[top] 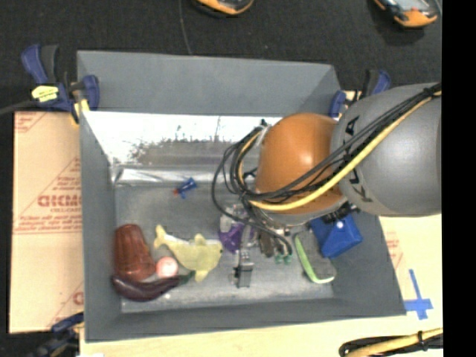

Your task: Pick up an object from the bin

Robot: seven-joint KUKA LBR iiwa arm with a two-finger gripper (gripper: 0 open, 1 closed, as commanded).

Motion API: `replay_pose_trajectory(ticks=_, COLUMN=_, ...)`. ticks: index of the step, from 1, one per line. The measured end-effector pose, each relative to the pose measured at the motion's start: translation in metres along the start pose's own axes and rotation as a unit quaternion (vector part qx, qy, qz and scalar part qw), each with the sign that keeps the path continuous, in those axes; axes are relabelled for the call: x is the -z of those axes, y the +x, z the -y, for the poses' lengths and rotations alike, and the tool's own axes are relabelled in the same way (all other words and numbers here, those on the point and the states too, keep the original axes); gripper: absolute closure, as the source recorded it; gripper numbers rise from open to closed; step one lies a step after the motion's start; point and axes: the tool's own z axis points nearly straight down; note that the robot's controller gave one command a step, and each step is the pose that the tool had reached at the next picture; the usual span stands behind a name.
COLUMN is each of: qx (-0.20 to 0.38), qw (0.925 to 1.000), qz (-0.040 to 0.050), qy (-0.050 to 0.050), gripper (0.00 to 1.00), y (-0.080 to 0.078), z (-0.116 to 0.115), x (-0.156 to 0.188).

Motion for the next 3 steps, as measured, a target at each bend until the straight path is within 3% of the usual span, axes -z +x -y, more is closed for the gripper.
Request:
replay_pose_trajectory(ticks=1, qx=-0.001, qw=1.0000, qz=0.0041, qy=0.000, gripper=0.00, y=-0.002, z=0.000, x=0.004)
replay_pose_trajectory(ticks=2, qx=0.006, qw=1.0000, qz=0.0031, qy=0.000, gripper=0.00, y=-0.009, z=-0.005, x=-0.021)
replay_pose_trajectory(ticks=3, qx=0.010, qw=0.9999, qz=0.0043, qy=0.000, gripper=0.00, y=-0.033, z=0.029, x=0.006)
